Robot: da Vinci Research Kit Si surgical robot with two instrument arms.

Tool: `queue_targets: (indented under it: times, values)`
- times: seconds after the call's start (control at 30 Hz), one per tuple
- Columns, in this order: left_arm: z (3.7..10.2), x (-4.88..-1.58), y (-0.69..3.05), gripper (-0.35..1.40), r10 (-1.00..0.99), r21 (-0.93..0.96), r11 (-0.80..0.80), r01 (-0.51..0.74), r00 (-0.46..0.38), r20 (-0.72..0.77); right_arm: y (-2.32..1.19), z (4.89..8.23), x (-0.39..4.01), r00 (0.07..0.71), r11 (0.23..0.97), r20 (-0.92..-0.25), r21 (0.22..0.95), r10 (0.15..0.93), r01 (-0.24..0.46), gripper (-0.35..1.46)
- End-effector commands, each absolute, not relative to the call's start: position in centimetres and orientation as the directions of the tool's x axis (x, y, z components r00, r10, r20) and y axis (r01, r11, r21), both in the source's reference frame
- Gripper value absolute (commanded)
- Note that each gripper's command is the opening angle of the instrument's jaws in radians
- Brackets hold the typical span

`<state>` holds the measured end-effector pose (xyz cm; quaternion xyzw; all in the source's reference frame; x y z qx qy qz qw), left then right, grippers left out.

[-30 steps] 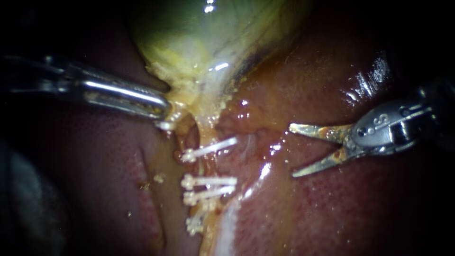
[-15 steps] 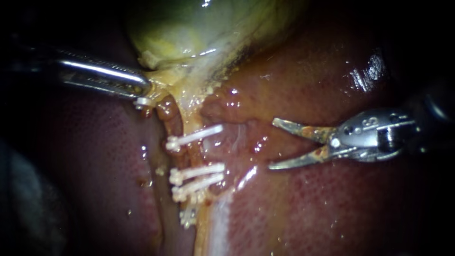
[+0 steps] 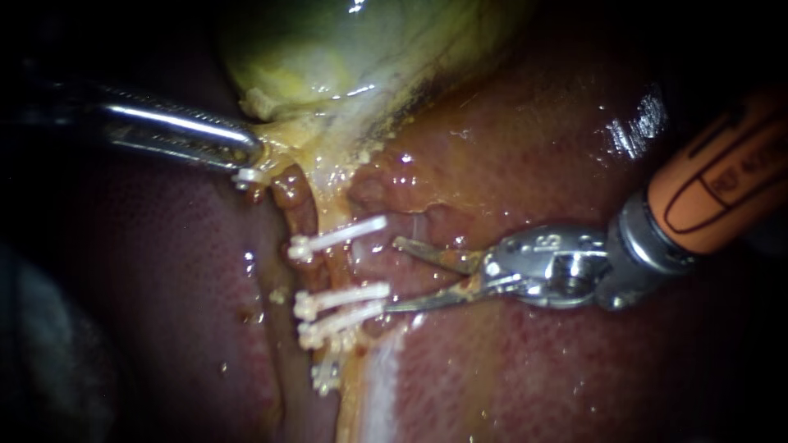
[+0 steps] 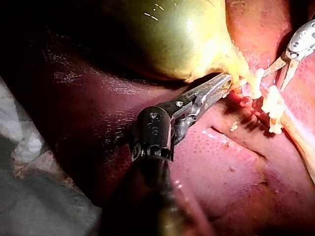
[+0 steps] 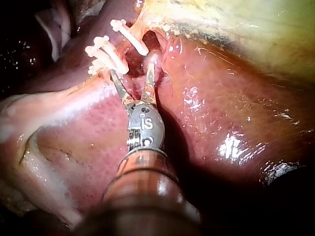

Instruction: Go to the cutting position right tube

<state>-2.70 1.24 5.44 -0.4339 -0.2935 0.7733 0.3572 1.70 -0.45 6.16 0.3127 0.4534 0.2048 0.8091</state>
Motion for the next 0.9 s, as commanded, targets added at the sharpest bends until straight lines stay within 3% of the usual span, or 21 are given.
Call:
queue_targets:
  times: [0.03,0.9]
  values:
    - [5.44,-2.70,1.24,-0.35,0.807,-0.764,-0.572,-0.298,-0.368,-0.461,-0.44,6.18,1.73,0.494,0.712,-0.604,0.700,0.625,-0.046,1.42]
    - [5.45,-2.72,1.23,-0.35,0.807,-0.763,-0.573,-0.300,-0.368,-0.462,-0.35,6.27,2.37,0.384,0.669,-0.660,0.732,0.646,0.131,1.30]
